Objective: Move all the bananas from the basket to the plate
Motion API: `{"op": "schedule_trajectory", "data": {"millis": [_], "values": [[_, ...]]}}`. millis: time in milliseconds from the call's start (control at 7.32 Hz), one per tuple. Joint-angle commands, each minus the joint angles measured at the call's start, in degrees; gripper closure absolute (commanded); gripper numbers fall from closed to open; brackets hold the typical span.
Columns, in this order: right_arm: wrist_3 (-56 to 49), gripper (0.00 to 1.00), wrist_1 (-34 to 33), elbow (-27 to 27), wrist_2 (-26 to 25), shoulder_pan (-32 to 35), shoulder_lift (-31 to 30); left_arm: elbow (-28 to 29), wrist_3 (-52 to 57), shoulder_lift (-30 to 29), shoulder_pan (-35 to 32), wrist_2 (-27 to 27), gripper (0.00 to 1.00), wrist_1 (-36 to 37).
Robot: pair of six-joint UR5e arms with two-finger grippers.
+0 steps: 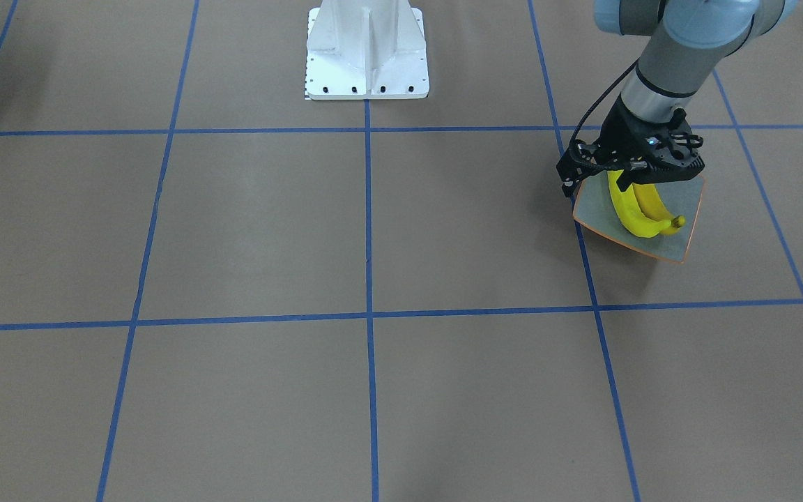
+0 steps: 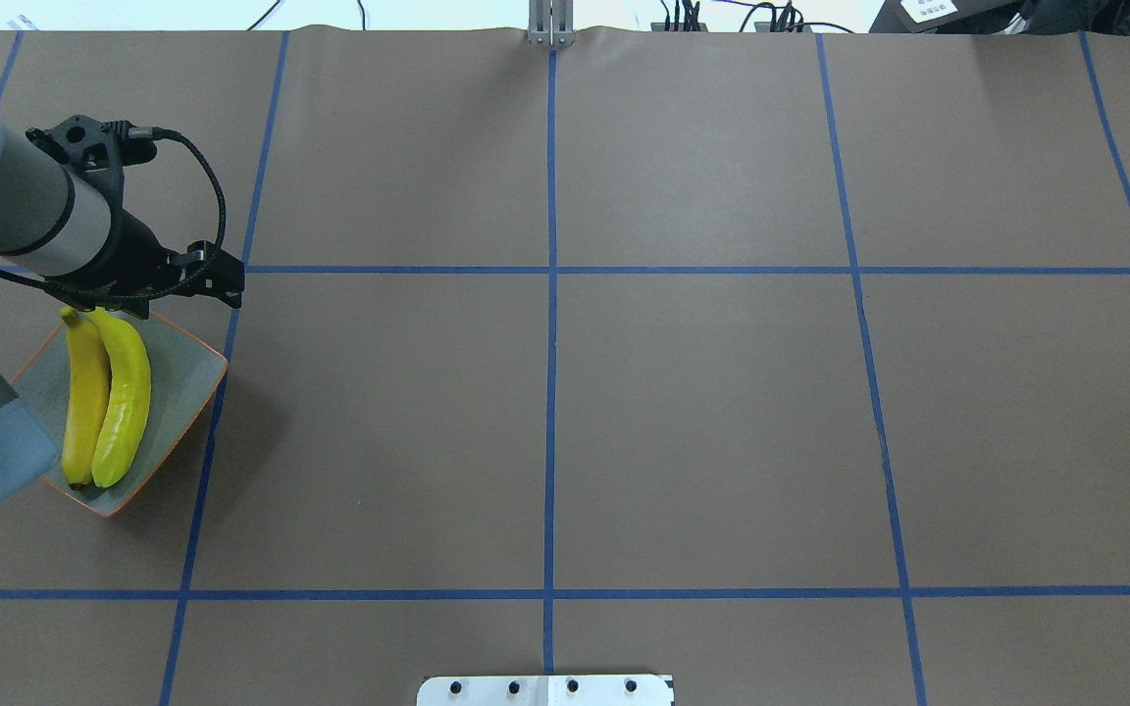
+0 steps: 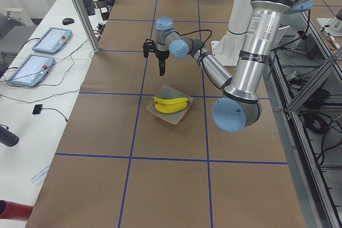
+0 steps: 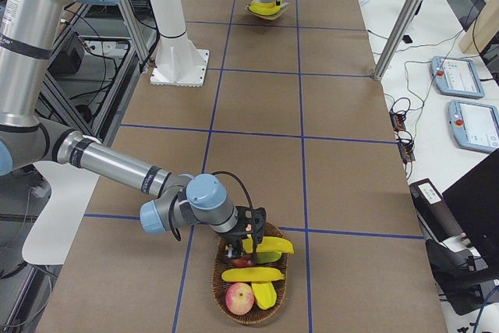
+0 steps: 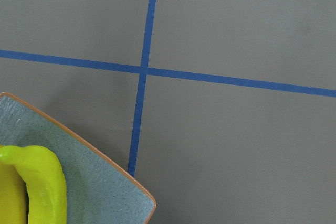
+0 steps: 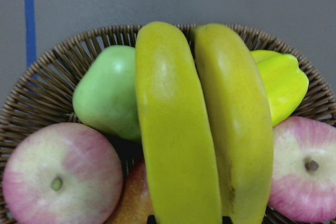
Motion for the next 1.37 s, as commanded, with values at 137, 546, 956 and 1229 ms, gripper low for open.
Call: {"op": "schedule_trajectory", "data": {"millis": [137, 546, 956, 1229], "values": [[5.4, 1.00, 0.0, 4.5, 7.3, 0.2, 2.9, 0.2, 0.0, -0.7, 0.1, -0.1, 0.00, -0.1], [19.0, 1.00, 0.0, 7.4, 11.1, -7.2, 9.5, 2.5, -3.9, -5.5, 0.2, -0.2, 0.00, -1.3], [41.6, 1.00, 0.1, 13.6, 9.9, -20.0, 19.5, 5.5, -9.7, -6.5, 0.5, -0.2, 0.00, -11.2], [54.5, 1.00, 0.1, 15.4, 2.3, -30.9, 27.4, 7.5, -12.4, -8.4, 0.9, -0.2, 0.00, -14.9]]}}
